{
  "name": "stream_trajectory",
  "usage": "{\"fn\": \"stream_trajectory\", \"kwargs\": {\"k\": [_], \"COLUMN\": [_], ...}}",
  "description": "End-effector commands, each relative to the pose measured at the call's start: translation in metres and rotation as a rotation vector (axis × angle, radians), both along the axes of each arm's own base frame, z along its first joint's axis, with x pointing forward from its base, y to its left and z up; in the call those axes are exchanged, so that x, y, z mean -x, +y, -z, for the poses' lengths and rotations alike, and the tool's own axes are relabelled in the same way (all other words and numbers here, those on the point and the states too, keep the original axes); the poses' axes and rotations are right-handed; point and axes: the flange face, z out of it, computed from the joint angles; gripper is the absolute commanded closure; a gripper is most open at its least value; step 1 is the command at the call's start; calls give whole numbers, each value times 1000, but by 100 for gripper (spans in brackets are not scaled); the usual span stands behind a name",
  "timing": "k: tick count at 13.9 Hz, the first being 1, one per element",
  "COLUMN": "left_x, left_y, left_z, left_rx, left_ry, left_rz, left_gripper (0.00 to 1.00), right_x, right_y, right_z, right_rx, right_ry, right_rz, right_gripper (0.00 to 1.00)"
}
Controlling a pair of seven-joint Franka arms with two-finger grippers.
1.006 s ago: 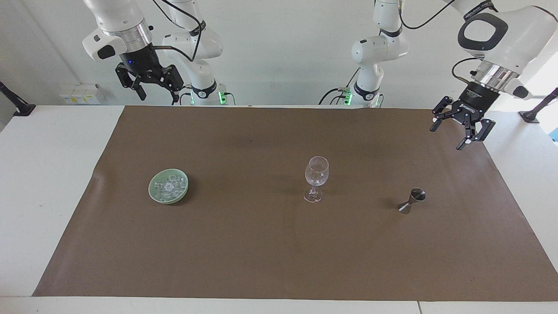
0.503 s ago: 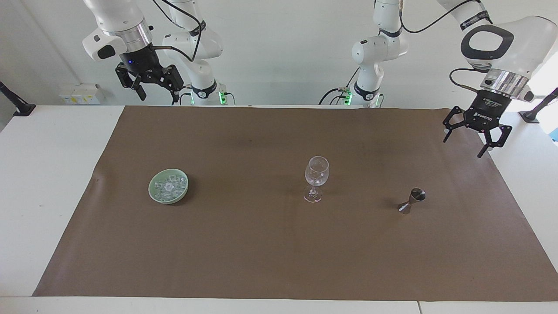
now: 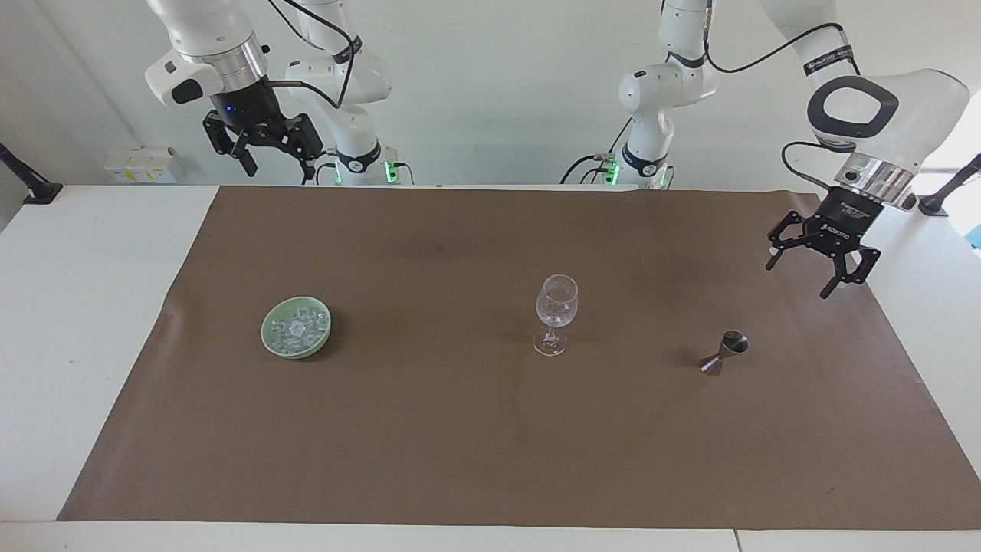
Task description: Pour wine and add ice with both arms
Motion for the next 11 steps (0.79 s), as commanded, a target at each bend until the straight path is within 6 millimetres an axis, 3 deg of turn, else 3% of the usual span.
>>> {"fn": "stream_trajectory", "kwargs": {"k": [1, 3, 6, 11], "left_x": [10, 14, 24, 27], "left_y": [-3, -3, 21, 35], "left_z": [10, 16, 28, 54], "left_rx": [2, 8, 75, 92], "left_ry": [1, -2, -36, -44], "left_rz": [111, 204, 305, 391], "left_gripper": [0, 0, 0, 0], "right_x": [2, 1, 1, 2], "right_y": [0, -1, -1, 0], "right_z": [1, 1, 1, 1], "right_rx": [-5, -5, -5, -5], "right_ry": [8, 8, 8, 8], "right_rz": [-15, -14, -14, -15], "right_gripper": [0, 0, 0, 0]}}
